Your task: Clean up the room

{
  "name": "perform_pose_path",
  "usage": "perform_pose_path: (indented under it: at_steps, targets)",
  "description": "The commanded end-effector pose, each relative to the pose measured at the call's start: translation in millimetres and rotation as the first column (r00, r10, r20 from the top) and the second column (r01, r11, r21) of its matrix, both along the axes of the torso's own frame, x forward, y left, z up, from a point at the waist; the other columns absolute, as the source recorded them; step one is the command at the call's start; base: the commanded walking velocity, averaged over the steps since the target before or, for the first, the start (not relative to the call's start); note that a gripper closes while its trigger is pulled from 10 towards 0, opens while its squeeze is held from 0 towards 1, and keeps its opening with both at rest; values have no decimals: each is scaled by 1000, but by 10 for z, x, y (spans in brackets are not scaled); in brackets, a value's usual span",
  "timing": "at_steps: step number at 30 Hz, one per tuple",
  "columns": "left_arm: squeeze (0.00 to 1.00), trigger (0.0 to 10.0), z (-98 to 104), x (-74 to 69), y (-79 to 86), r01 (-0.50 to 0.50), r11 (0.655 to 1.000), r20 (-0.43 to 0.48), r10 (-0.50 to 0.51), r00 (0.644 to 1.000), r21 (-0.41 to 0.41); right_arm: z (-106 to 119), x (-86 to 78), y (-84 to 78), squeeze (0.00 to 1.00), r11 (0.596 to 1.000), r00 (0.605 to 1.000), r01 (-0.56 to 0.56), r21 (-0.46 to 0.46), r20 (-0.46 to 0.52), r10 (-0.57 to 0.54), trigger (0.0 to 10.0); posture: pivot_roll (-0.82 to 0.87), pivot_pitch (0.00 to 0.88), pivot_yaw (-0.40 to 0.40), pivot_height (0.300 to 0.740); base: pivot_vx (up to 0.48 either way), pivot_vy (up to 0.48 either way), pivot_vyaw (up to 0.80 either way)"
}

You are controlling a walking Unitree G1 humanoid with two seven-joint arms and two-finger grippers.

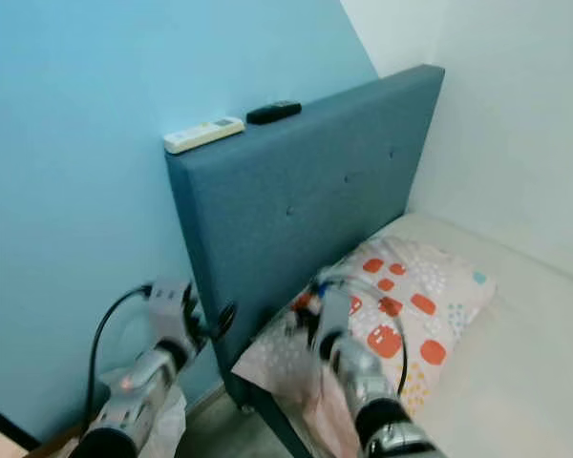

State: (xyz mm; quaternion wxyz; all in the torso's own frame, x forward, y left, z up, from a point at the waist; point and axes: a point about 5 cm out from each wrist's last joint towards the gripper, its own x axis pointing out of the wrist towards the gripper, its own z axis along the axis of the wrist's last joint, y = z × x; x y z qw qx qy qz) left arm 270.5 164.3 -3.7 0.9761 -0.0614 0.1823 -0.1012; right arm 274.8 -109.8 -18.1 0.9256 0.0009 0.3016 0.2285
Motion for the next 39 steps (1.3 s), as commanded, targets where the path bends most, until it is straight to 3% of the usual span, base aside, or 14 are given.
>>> perform_pose_path:
  at_steps: [1, 2, 6, 8, 12, 13, 14, 17, 22, 25, 30, 35, 39]
  targets:
    - [0, 10000, -149, -135, 84, -25, 999, -71, 27, 997, 24, -151, -142, -110, 0, 996, 998, -18, -90, -67, 12, 10000, 71, 0, -89, 740, 0, 0, 0]
    - [0, 10000, -149, -135, 84, -25, 999, -71, 27, 997, 24, -151, -142, -110, 0, 996, 998, -18, -90, -67, 12, 10000, 71, 0, -89, 740, 0, 0, 0]
    - [0, 10000, -364, -372, 243, -71, 997, -192, 76, 978, 34, -439, -504, -335, 0, 982, 974, -21, -185, -223, -22, 10000, 90, 0, -88, 740, 0, 0, 0]
    - [0, 10000, -394, -397, 265, -82, 996, -213, 89, 973, 42, -477, -557, -376, 0, 977, 969, -23, -211, -246, -31, 10000, 90, 0, -88, 740, 0, 0, 0]
    - [0, 10000, -564, -571, 282, -112, 991, -342, 128, 931, 66, -678, -909, -611, 0, 951, 908, 53, -303, -381, -172, 10000, 98, 0, -63, 740, 0, 0, 0]
    - [0, 10000, -564, -571, 282, -112, 991, -342, 128, 931, 66, -678, -909, -611, 0, 951, 908, 53, -303, -381, -172, 10000, 98, 0, -63, 740, 0, 0, 0]
    - [0, 10000, -649, -689, 306, -124, 989, -407, 148, 902, 84, -762, -1100, -682, 0, 940, 870, 87, -330, -434, -233, 10000, 87, 0, -43, 740, 0, 0, 0]
    - [0, 10000, -773, -913, 370, -143, 985, -502, 173, 848, 98, -824, -1253, -674, 0, 933, 853, 67, -352, -465, -237, 10000, 42, 0, 5, 740, 0, 0, 0]
    - [0, 10000, -853, -1087, 401, -111, 987, -565, 160, 809, 120, -852, -1313, -614, 0, 938, 838, 131, -322, -469, -278, 10000, 13, 0, 31, 740, 0, 0, 0]
    - [0, 10000, -861, -1105, 403, -111, 987, -573, 158, 805, 116, -890, -1426, -634, 0, 928, 814, 158, -336, -488, -315, 10000, 17, 0, 19, 740, 0, 0, 0]
    - [0, 10000, -862, -1104, 391, -135, 986, -569, 168, 805, 100, -903, -1488, -714, 0, 921, 810, 134, -367, -495, -315, 10000, 27, 0, -10, 740, 0, 0, 0]
    - [0, 10000, -906, -1187, 337, -176, 981, -588, 191, 786, 83, -869, -1424, -820, 0, 916, 827, 94, -391, -481, -290, 10000, 45, 0, -39, 740, 0, 0, 0]
    - [0, 10000, -953, -1314, 342, -219, 973, -612, 220, 760, 77, -806, -1256, -851, 0, 912, 850, 103, -396, -442, -288, 10000, 50, 0, -57, 740, 0, 0, 0]
